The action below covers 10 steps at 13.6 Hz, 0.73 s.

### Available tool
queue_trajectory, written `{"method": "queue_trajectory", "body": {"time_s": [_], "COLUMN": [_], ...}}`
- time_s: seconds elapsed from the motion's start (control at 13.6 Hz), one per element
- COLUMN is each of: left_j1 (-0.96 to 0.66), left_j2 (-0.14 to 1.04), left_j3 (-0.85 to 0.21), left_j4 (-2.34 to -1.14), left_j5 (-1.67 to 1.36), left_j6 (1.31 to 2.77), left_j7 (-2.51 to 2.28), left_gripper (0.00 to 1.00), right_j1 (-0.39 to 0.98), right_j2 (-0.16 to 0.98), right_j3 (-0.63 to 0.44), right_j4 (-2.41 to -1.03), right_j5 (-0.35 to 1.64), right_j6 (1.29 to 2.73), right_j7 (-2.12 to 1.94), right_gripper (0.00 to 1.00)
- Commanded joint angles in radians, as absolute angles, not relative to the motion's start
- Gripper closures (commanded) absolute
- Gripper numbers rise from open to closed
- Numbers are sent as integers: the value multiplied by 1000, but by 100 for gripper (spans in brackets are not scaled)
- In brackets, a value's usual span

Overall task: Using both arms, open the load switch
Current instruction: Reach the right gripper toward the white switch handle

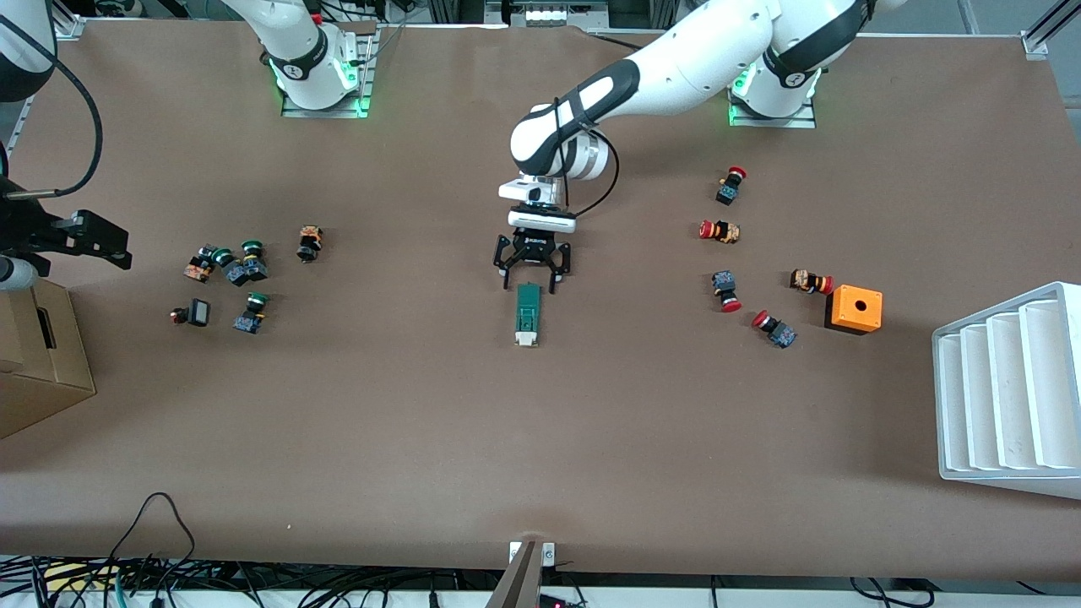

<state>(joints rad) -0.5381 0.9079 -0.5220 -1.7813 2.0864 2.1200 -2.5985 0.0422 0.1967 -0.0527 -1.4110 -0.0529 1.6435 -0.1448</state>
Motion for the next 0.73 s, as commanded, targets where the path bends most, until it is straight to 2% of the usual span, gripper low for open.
{"method": "queue_trajectory", "body": {"time_s": [0.0,0.29,0.37,0.51,0.66], "left_j1": [-592,-604,-604,-603,-603], "left_j2": [928,930,930,928,928], "left_j3": [-463,-443,-443,-445,-445], "left_j4": [-1755,-1755,-1755,-1753,-1753], "left_j5": [2114,2112,2109,2102,2100], "left_j6": [2115,2109,2109,2109,2109], "left_j7": [-2626,-2609,-2609,-2609,-2611], "left_gripper": [0,0,5,24,48], "right_j1": [43,46,45,41,44], "right_j2": [224,255,265,281,302], "right_j3": [-49,-40,-40,-40,-40], "right_j4": [-1416,-1451,-1463,-1457,-1454], "right_j5": [-38,-43,-40,-35,-28], "right_j6": [1660,1680,1684,1687,1706], "right_j7": [-163,-185,-198,-193,-181], "right_gripper": [0,0,0,0,1]}}
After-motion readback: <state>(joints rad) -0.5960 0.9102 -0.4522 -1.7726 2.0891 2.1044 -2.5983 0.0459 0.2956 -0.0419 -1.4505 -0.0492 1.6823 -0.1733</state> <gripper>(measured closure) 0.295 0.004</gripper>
